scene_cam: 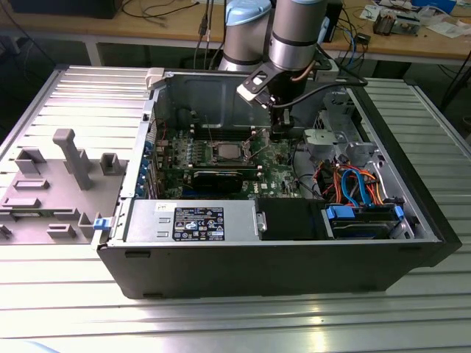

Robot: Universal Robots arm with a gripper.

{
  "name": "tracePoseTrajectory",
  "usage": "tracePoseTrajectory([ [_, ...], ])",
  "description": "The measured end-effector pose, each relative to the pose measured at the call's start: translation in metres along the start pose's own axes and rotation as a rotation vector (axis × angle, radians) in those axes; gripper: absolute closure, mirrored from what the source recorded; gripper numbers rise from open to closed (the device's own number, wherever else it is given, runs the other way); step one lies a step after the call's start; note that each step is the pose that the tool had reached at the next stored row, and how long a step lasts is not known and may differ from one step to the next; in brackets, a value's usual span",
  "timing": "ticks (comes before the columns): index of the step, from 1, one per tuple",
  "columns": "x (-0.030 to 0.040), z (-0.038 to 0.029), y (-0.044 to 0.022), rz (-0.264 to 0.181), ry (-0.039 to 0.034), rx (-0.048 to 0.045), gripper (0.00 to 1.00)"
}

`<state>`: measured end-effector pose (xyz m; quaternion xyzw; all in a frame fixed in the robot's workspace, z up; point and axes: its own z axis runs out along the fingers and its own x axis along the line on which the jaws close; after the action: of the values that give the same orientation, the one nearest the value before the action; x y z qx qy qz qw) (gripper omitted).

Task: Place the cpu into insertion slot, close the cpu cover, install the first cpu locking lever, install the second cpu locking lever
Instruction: 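Close the cpu cover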

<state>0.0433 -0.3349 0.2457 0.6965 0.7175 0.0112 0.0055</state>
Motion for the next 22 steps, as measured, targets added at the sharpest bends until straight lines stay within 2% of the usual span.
tracePoseTrajectory([
  [16,0.0001,-0.0001,-0.0044,0.000,0.0000,-0.0002,0.89],
  [20,0.0002,-0.0002,-0.0067,0.000,-0.0001,-0.0025,0.89],
  [22,0.0003,-0.0003,-0.0107,0.000,-0.0001,-0.0024,0.89],
])
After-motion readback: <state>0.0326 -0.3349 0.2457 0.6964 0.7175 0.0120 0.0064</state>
